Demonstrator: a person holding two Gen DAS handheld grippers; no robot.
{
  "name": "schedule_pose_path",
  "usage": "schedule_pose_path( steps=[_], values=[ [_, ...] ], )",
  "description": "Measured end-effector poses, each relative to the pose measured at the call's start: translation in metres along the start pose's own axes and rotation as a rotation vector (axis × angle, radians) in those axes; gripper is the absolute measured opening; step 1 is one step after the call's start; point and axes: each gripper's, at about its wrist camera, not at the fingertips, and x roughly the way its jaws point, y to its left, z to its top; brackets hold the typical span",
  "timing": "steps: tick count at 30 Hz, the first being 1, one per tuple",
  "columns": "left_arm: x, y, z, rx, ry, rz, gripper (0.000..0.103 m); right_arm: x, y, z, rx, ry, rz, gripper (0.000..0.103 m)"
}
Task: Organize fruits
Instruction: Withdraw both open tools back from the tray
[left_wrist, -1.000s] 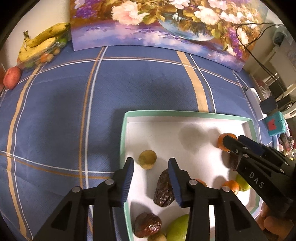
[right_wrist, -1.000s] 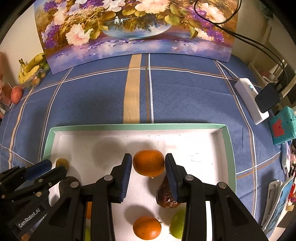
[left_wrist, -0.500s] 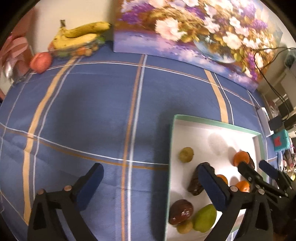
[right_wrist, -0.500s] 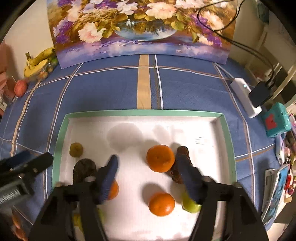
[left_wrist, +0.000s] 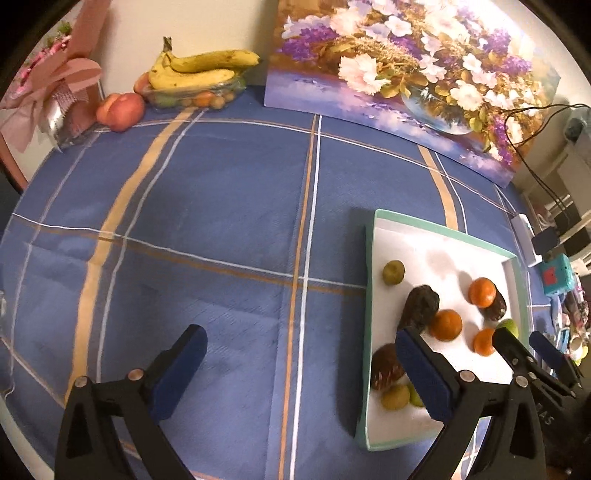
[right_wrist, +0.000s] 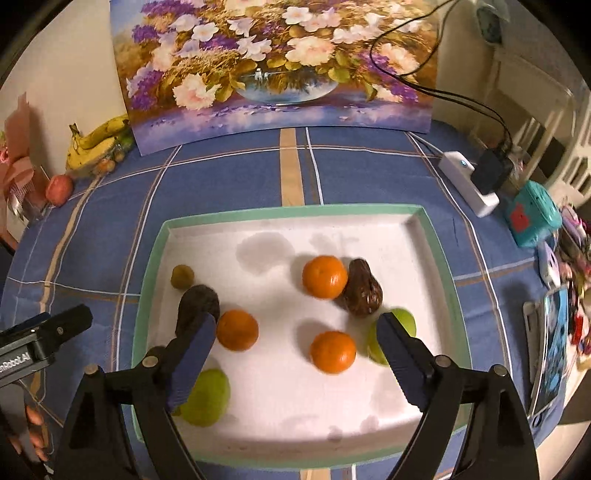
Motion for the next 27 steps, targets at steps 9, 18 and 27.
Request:
schedule_pose_path(
  steps=[9, 18, 27],
  values=[
    [-0.049, 0.007, -0.023, 0.021, -0.118, 0.088, 0.103, -0.022, 0.008, -0.024, -0.022, -0.028, -0.007, 0.089],
    [-0.067, 0.017, -0.054, 0.030, -0.143, 0.220, 0.103, -0.050, 0.017, -0.047, -0.052, -0.069, -0.009, 0.089],
    [-0.074, 0.023, -0.067, 0.017, -0.135, 0.208, 0.103, -0.064, 0.015, -0.069, -0.050, -0.086, -0.014, 0.089]
  ],
)
